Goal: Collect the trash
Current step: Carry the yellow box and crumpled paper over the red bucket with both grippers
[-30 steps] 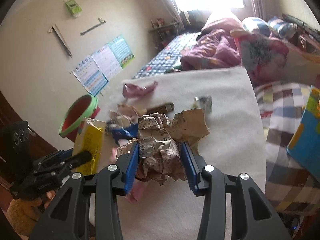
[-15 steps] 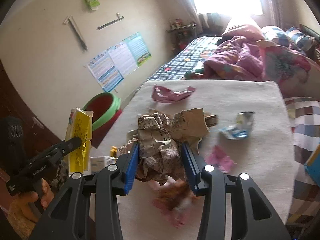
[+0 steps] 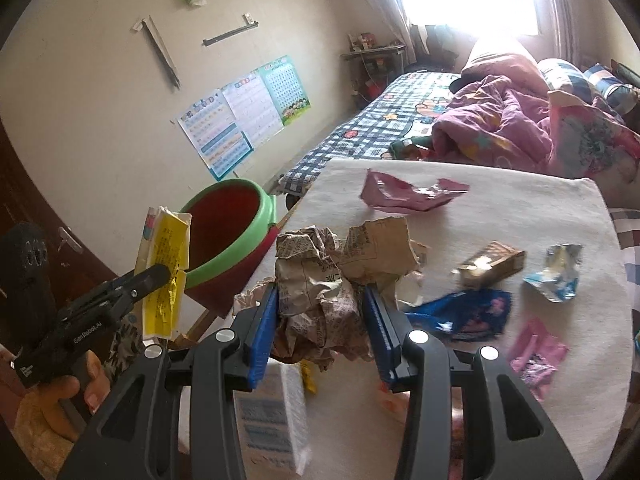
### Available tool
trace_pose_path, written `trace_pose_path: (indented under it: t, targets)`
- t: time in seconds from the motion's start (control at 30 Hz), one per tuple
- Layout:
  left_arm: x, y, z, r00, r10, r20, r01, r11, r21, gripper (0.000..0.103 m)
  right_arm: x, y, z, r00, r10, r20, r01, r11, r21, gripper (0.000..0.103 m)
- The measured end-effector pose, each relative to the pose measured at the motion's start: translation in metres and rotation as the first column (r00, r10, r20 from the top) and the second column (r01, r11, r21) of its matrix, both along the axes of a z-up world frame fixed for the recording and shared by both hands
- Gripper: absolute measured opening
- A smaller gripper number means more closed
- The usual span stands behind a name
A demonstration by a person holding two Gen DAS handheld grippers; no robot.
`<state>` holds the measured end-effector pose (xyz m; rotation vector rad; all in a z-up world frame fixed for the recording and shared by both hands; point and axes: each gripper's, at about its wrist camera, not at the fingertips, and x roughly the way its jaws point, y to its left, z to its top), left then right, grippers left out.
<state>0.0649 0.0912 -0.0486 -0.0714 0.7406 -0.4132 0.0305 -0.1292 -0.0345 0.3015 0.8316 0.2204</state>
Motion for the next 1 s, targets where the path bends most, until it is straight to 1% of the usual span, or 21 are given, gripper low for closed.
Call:
trace_pose_path:
  t: [0.07,0.2,0.33,0.43,0.7,0.87,1.0]
  targets:
    - [0.006,0.012,0.001,1.000,0.005,0.006,-0.005,1.000,-0.001,0.037,0.009,0.015,0.001,1.000,0.011,-0.004,-0.011,1.000,0.008,0.041]
    - [0.019,0.033,0.003,1.000,0.024,0.011,-0.024,1.000,-0.007,0.037,0.026,0.044,0.009,0.999,0.044,0.022,-0.044,0.999,-0.012,0.041]
    - [0.028,0.049,0.004,0.999,0.039,0.021,-0.039,0.999,-0.001,0.037,0.044,0.066,0.012,0.997,0.069,0.032,-0.068,0.998,-0.020,0.041]
    - [0.036,0.062,0.001,0.999,0.051,0.012,-0.051,0.999,0.004,0.037,0.056,0.079,0.012,0.996,0.082,0.035,-0.081,0.997,-0.020,0.041]
    - [0.055,0.081,-0.008,0.996,0.085,-0.011,-0.084,0.996,0.012,0.037,0.088,0.106,0.013,0.992,0.120,0.047,-0.119,0.992,-0.031,0.041]
    - [0.075,0.087,-0.014,0.994,0.107,-0.019,-0.106,0.993,0.047,0.037,0.105,0.115,0.013,0.990,0.131,0.058,-0.129,0.991,-0.039,0.041]
    - [0.093,0.097,-0.024,0.991,0.125,-0.050,-0.122,0.991,0.061,0.037,0.125,0.125,0.008,0.987,0.153,0.044,-0.152,0.988,-0.027,0.041]
